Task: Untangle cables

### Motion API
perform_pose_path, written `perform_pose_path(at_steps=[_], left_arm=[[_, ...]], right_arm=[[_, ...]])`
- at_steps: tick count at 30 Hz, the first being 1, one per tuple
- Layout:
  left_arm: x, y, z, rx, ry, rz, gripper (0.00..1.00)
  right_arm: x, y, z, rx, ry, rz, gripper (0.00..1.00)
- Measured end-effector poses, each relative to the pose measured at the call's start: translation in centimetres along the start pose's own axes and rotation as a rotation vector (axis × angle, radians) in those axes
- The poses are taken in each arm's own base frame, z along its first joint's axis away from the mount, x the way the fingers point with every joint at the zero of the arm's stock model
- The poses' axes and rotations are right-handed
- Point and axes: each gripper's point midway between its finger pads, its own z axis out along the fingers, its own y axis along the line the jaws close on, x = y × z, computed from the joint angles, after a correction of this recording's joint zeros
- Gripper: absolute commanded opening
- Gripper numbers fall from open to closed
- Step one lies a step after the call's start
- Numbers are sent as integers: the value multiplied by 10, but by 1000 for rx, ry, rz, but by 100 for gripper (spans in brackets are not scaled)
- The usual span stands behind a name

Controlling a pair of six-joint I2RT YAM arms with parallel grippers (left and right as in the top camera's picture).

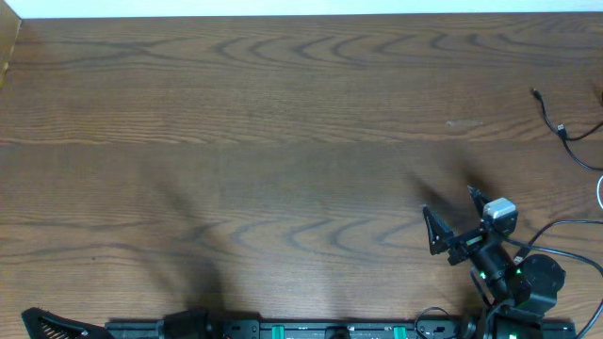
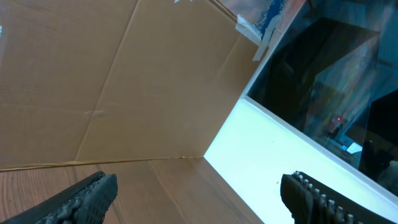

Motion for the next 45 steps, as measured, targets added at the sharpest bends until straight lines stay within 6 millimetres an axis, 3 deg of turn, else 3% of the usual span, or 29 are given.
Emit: perform_pose_path(at_steps=[12, 21, 25, 35, 45], left_arm=[[0, 0, 0, 0, 0, 0, 89], [0, 0, 0, 0, 0, 0, 89], [0, 0, 0, 0, 0, 0, 89], [0, 0, 0, 0, 0, 1, 89], [0, 0, 0, 0, 0, 0, 89]], right_arm=[[29, -11, 7, 21, 125, -67, 99], [43, 6, 13, -57, 185, -70, 99], [36, 25, 13, -131, 153, -117, 99], [-12, 55, -1, -203, -79, -277, 99], [-9, 67, -2, -253, -74, -282, 99]])
